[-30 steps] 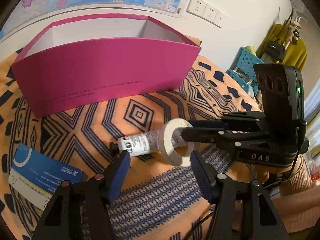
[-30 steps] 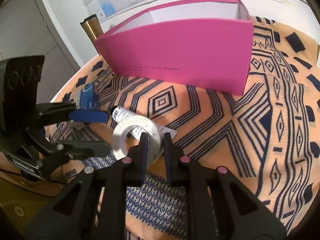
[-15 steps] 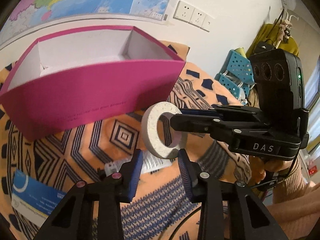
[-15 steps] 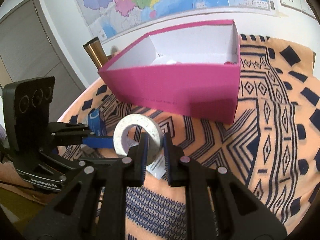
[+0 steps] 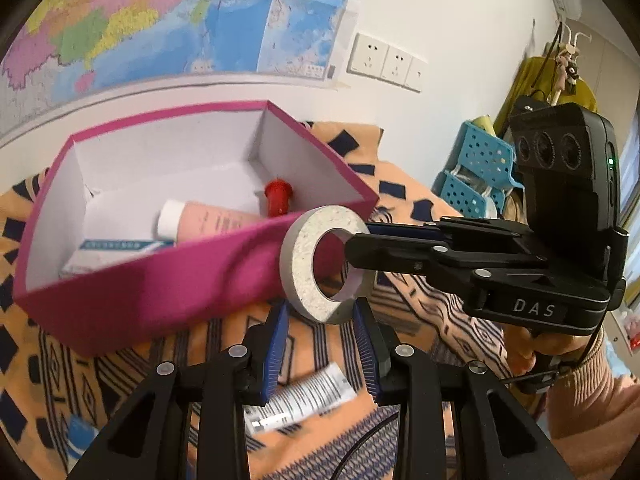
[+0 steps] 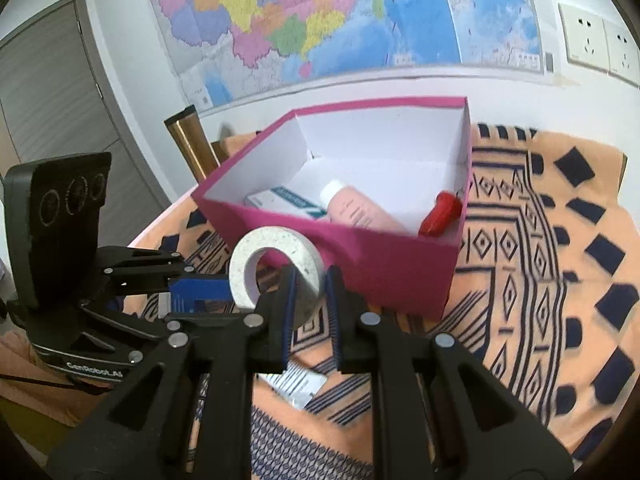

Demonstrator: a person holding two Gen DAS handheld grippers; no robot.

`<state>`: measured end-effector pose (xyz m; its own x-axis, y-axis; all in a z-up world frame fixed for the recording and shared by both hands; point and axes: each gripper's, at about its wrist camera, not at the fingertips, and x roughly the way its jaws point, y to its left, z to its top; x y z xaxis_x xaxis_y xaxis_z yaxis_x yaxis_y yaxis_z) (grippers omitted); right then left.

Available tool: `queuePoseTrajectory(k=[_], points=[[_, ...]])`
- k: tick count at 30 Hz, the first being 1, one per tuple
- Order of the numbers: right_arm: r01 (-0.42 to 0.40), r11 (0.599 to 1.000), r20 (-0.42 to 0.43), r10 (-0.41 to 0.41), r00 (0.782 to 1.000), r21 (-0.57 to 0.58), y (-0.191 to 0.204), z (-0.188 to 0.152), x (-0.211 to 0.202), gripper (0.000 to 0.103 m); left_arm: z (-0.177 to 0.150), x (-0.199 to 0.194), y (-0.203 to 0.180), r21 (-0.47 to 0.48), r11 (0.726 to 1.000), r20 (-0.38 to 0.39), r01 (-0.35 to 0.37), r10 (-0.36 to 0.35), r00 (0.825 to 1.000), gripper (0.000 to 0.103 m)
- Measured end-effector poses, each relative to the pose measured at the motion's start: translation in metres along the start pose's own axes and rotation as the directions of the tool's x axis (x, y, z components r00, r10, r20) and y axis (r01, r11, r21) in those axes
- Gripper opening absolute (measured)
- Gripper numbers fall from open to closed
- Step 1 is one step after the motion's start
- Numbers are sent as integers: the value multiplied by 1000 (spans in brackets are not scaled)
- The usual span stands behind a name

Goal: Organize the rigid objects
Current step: 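Carry the tape roll into the magenta box and open the right gripper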

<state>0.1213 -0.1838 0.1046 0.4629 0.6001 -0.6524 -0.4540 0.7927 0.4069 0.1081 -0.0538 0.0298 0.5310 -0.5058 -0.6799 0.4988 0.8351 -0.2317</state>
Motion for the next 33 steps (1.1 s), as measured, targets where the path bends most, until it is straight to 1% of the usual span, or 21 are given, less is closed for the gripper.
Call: queuePoseTrajectory(k=[7,11,13,19,26,29,33], points=[[6,1000,35,-6,999,-6,-8,22,-2,17,24,-4,2,13,1000,41,-16,16,999,31],[10,1000,43,-10,999,-9,-11,32,0,17,39,-1,5,18,999,48,-27,26,998,31],[16,1000,49,-15,999,-16,-12,39,1,17,45,0,6,13,1000,48,-19,18,999,31],[43,999,51,-42,998,-24,-19,55,3,17,59,11,14,-17,1000,34,10,-9,999,31],[81,996,19,-81,997,-22,-33,66,16,17,71,30,28,-70,997,-4,46,-46,999,31],[95,995,-1,-95,995,-22,-38,68,23,17,71,39,32,-85,995,-23,49,-51,998,31],[116,993,-28,-117,993,-21,-44,68,33,17,73,49,35,-88,995,-52,35,-40,998,31]])
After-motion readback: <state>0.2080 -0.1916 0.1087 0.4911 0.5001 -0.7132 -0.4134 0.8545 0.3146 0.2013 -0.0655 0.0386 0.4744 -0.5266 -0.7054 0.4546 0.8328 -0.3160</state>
